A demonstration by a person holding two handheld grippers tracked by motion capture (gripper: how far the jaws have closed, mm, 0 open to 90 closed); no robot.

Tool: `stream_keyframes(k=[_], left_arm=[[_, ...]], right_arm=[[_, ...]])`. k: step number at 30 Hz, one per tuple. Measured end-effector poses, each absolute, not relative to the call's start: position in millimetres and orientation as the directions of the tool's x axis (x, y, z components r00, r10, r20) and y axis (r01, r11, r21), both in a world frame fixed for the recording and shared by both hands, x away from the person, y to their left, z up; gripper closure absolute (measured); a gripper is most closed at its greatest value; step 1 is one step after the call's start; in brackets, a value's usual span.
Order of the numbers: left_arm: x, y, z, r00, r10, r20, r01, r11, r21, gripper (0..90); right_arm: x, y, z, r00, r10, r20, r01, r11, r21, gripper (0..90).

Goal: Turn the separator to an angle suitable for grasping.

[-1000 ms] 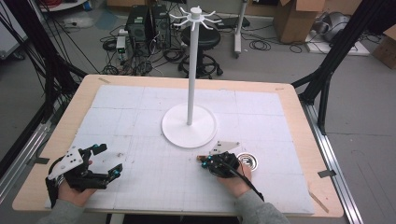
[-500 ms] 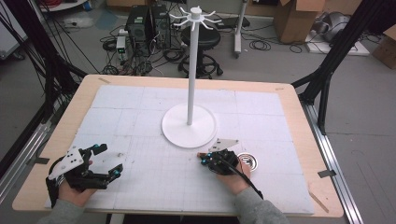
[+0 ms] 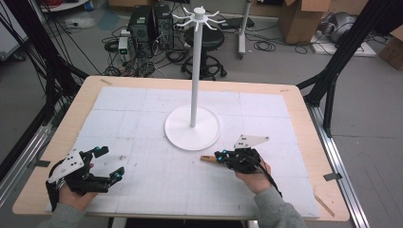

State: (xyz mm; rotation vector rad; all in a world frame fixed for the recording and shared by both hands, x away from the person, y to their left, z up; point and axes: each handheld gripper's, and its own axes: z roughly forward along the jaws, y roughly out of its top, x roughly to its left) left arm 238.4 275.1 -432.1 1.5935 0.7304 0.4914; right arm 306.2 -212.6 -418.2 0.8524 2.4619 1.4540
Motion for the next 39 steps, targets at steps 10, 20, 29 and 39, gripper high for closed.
stream_keyframes(k=[10,20,29,39], left_arm=[[242,272,-432,0.715,0.692,-0.101,0.178,-0.04,0.983,1.7],[245,269,-432,0.721,0.686,-0.1,0.176,-0.042,0.983,1.7],[246,268,-432,0.716,0.689,-0.107,0.183,-0.038,0.982,1.7],[247,264,-432,0.715,0.692,-0.101,0.188,-0.051,0.981,1.7]], right_arm=[[307,-244,-415,-0.846,0.527,0.086,0.311,0.356,0.881,54.1],[308,-256,-420,-0.867,0.492,0.077,0.313,0.419,0.853,17.4],[307,-256,-413,-0.906,0.416,0.074,0.281,0.461,0.842,9.7],[315,-263,-400,-0.929,0.368,0.024,0.22,0.501,0.837,9.6]])
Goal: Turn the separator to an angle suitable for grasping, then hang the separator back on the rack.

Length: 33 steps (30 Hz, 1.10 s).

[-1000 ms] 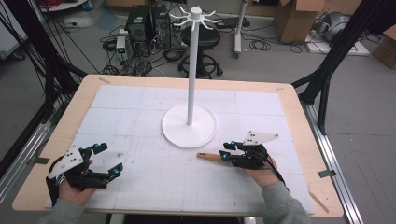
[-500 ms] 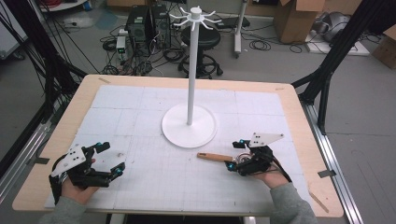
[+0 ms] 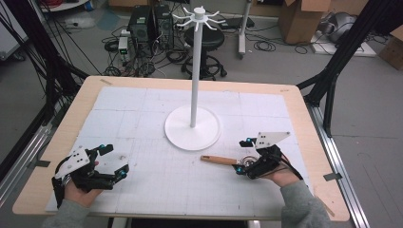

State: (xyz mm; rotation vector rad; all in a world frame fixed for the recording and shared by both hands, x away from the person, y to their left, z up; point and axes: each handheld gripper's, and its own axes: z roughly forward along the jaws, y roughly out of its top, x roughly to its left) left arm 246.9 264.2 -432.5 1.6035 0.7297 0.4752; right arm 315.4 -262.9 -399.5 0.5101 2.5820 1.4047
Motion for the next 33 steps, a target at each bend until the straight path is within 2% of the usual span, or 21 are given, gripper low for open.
stream_keyframes(k=[9,22,25,33], left_arm=[[247,264,-433,0.715,0.692,-0.1,0.192,-0.056,0.98,1.7],[247,266,-433,0.714,0.691,-0.111,0.199,-0.048,0.979,1.7],[247,266,-434,0.713,0.692,-0.115,0.205,-0.049,0.977,1.7],[247,265,-434,0.715,0.69,-0.114,0.206,-0.052,0.977,1.7]], right_arm=[[330,-265,-393,-0.951,0.307,0.045,0.227,0.588,0.776,9.6],[342,-262,-403,-0.958,0.282,0.058,0.236,0.652,0.721,10.2],[344,-261,-405,-0.962,0.266,0.061,0.229,0.663,0.713,15.4],[351,-255,-411,-0.969,0.237,0.064,0.22,0.72,0.658,15.5]])
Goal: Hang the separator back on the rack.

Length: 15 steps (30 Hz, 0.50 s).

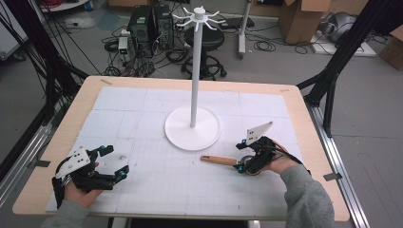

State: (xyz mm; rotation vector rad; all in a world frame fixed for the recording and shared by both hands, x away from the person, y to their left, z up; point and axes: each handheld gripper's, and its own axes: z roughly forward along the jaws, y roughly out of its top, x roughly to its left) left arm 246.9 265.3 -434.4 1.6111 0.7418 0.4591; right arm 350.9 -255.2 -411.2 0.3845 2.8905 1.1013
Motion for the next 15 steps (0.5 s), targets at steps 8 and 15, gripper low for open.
stream_keyframes(k=[8,15], left_arm=[[246,267,-435,0.712,0.692,-0.119,0.208,-0.046,0.977,1.7],[246,268,-435,0.711,0.693,-0.119,0.208,-0.046,0.977,1.7]], right_arm=[[355,-246,-413,-0.977,0.208,0.045,0.195,0.794,0.576,23.7],[357,-244,-415,-0.981,0.193,0.032,0.18,0.824,0.537,32.8]])
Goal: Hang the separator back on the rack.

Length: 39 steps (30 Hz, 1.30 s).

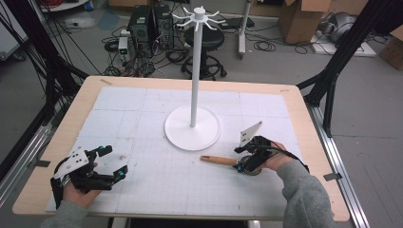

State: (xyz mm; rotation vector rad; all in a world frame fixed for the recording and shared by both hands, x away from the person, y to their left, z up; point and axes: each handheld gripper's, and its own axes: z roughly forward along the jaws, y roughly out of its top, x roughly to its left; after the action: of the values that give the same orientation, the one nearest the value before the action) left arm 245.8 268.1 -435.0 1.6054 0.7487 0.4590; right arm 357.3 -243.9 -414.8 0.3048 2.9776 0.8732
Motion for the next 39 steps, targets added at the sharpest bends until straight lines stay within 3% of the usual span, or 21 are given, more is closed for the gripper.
stream_keyframes(k=[21,39], left_arm=[[244,271,-436,0.706,0.697,-0.125,0.218,-0.046,0.975,1.7],[244,271,-436,0.706,0.697,-0.125,0.22,-0.049,0.974,1.7]], right_arm=[[359,-235,-419,-0.987,0.154,0.034,0.153,0.878,0.453,60.0],[356,-228,-416,-0.988,0.156,0.019,0.151,0.905,0.398,66.3]])
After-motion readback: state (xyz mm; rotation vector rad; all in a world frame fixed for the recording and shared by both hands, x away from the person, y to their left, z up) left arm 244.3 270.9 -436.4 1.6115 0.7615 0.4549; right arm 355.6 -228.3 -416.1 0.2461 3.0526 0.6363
